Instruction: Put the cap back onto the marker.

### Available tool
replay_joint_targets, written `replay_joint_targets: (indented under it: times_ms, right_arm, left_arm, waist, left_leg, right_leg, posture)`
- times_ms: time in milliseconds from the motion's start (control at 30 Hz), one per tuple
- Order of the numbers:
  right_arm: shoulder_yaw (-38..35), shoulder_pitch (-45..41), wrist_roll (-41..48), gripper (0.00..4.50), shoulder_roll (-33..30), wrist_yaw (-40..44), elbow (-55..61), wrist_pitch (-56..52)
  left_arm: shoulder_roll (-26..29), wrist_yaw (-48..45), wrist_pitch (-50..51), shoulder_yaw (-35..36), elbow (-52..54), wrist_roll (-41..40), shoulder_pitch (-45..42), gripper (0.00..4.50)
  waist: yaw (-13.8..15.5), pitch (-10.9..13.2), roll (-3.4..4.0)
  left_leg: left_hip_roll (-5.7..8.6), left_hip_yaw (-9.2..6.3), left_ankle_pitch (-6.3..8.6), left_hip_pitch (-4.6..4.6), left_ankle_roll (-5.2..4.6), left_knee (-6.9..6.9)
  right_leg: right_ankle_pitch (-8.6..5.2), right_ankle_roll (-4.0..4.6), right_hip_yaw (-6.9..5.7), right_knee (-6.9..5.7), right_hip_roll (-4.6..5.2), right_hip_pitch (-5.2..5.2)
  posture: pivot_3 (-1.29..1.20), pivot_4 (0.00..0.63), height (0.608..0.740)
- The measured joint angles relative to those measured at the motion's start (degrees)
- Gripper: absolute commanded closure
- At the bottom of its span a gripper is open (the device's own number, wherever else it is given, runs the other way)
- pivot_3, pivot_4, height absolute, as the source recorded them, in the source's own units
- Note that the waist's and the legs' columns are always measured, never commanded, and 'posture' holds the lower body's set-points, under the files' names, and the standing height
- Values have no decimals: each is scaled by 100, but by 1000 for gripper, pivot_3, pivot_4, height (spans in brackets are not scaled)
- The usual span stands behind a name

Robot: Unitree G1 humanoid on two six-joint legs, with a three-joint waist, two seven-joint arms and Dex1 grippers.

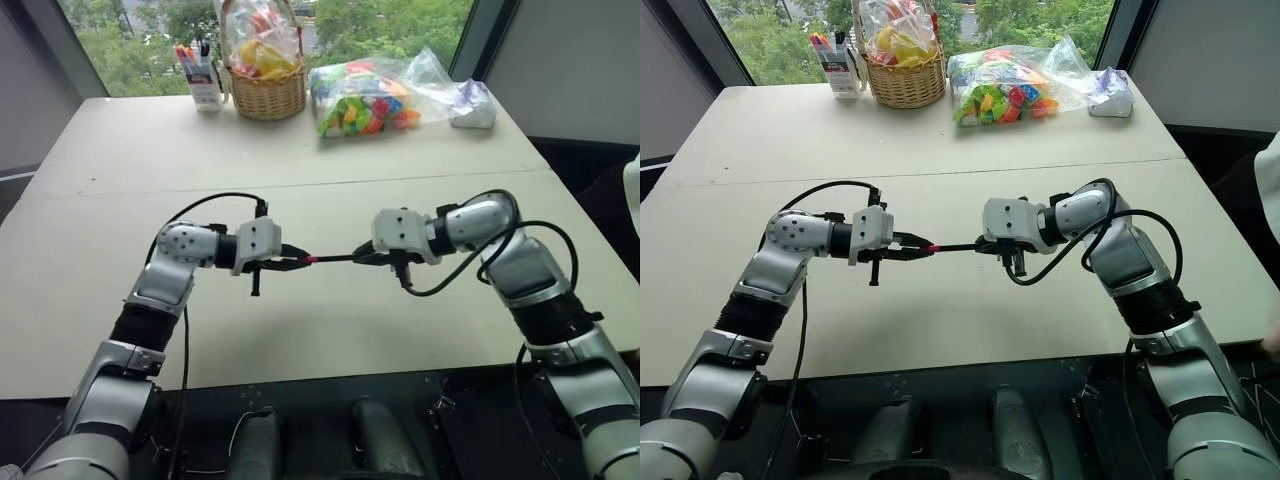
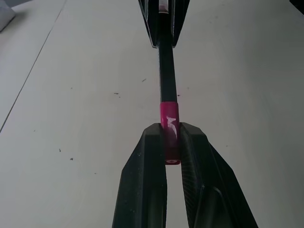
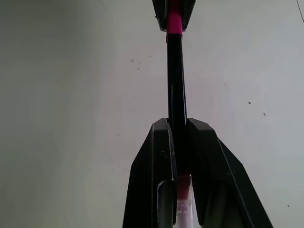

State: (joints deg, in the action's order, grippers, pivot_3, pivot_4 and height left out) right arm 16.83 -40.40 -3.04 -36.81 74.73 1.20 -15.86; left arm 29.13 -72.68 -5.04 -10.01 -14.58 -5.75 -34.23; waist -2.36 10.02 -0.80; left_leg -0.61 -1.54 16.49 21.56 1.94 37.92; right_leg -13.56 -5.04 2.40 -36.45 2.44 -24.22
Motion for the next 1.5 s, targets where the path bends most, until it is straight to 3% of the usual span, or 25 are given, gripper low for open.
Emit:
replay_joint_targets:
  times_ms: [33,100,200,467,633,967,1100,1300,1500]
  right_arm:
    - [-4,2,10,4500,-26,12,-30,23]
    - [20,9,100,4500,-28,76,-57,160]
    - [26,10,168,4500,-90,163,-203,356]
    - [-299,216,219,4500,-757,59,-750,551]
    - [-1044,591,228,4500,-868,-910,-998,284]
    - [-2594,1682,324,4500,-40,-3656,83,-2416]
    - [-3104,1906,425,4500,330,-4368,410,-3220]
    - [-3534,1959,680,4500,565,-4942,483,-3838]
    - [-3451,2115,977,4500,840,-5114,732,-4149]
  left_arm:
    - [6,43,60,0,69,-13,51,3552]
    - [24,134,172,12,238,-77,156,2821]
    - [133,316,258,58,459,-126,335,1302]
    - [351,944,930,500,1053,-410,791,1302]
    - [259,1340,1518,602,1387,-643,941,1302]
    - [90,1703,2214,635,1580,-975,936,1302]
    - [81,1745,2252,633,1580,-980,935,1302]
    - [58,1767,2366,627,1580,-993,935,1302]
    - [61,1708,2446,627,1580,-1012,867,1302]
  waist:
    - [-1,0,0]
    - [-2,0,0]
    - [-2,0,0]
    - [32,0,0]
    - [39,1,-1]
    - [33,0,-1]
    - [33,0,-1]
    - [23,0,-1]
    - [6,1,-1]
  left_leg:
    - [0,0,0,0,0,0]
    - [-1,0,0,0,0,0]
    - [-1,0,0,0,0,0]
    - [0,2,0,0,0,0]
    - [0,2,0,0,0,0]
    - [0,0,0,1,0,-1]
    - [0,1,0,0,0,-1]
    - [0,1,0,0,0,-1]
    - [0,1,0,0,0,-1]
  right_leg:
    - [0,0,0,0,0,0]
    - [0,0,0,0,0,0]
    - [0,0,0,0,1,0]
    - [0,0,0,1,4,1]
    - [0,0,1,0,5,1]
    - [0,0,2,0,2,1]
    - [0,1,2,0,1,1]
    - [-1,1,3,0,-1,1]
    - [-1,0,3,0,-2,1]
  posture:
    - [0,150,740]
    - [0,150,740]
    - [0,150,740]
    - [0,150,740]
    - [0,150,740]
    - [0,150,740]
    - [0,150,740]
    - [0,150,740]
    - [0,150,740]
